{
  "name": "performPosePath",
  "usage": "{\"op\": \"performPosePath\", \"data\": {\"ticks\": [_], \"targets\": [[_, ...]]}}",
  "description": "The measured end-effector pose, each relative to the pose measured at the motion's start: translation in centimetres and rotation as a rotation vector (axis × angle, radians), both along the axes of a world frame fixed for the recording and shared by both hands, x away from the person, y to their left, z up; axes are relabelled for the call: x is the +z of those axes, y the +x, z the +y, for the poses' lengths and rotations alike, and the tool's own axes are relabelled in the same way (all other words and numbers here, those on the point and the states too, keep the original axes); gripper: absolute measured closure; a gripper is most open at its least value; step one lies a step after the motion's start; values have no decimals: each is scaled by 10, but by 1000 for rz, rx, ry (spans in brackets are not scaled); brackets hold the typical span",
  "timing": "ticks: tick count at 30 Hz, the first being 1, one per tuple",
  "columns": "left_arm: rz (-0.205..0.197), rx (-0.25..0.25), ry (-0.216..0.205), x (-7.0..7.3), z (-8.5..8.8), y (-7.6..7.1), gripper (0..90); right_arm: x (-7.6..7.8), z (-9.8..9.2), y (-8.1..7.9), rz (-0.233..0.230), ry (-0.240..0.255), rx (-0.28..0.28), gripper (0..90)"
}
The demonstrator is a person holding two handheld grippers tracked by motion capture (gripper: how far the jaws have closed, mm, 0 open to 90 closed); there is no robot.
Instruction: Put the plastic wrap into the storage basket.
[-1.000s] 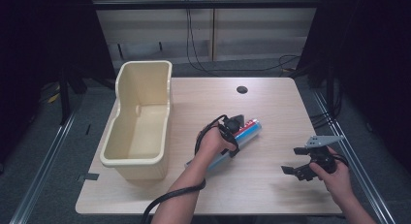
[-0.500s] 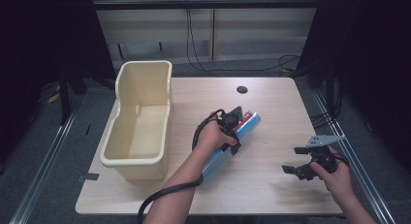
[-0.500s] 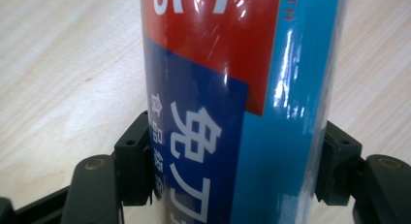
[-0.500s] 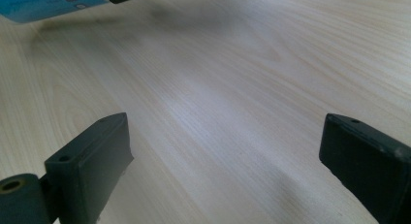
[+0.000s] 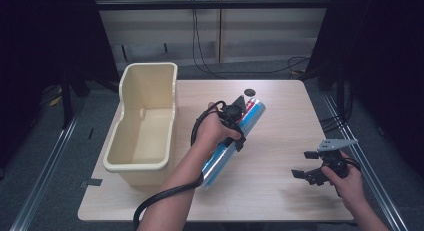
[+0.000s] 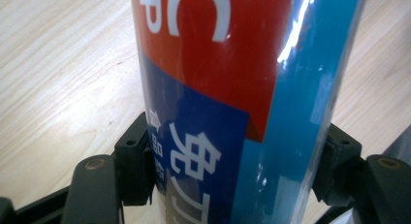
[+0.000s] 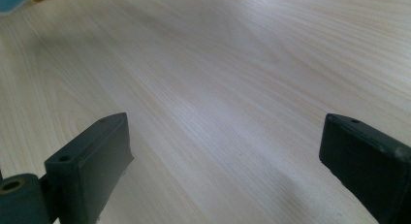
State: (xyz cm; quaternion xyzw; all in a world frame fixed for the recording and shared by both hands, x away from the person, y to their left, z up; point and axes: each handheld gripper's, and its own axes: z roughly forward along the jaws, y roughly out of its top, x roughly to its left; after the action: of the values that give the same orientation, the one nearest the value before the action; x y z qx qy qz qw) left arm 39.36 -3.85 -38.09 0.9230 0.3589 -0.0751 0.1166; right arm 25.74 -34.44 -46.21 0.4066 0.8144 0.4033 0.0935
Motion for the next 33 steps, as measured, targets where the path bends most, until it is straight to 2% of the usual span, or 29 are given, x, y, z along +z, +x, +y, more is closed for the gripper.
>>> {"op": "performPosePath", "data": {"ticks": [4, 7, 9, 14, 16, 18, 19, 23, 26, 33], "targets": [[0, 10, -16, 11, 2, -1, 321, 1, 0, 0, 0, 4, 0, 42], [-4, 20, -14, 19, 4, -1, 321, 1, -1, 0, 1, 7, -5, 43], [-6, 10, -14, 24, 5, -1, 321, 1, -2, 0, 2, 11, -8, 42], [-7, 36, -18, 35, 8, -3, 321, 1, -2, 0, 0, 14, -6, 42], [-5, 22, -21, 39, 10, -3, 321, 1, -2, 0, 0, 17, -7, 43], [-3, 47, -21, 45, 11, -5, 322, 2, -3, -1, 0, 19, -5, 43], [0, 29, -27, 48, 13, -4, 322, 2, -3, -1, -1, 18, -7, 43], [1, 43, -26, 59, 17, -6, 322, 2, -4, -1, 1, 22, -13, 43], [-19, 59, -39, 74, 23, -7, 322, 2, -4, -1, -2, 24, -13, 42], [3, 81, -44, 94, 35, -10, 322, 2, -4, -1, -1, 29, -9, 42]]}}
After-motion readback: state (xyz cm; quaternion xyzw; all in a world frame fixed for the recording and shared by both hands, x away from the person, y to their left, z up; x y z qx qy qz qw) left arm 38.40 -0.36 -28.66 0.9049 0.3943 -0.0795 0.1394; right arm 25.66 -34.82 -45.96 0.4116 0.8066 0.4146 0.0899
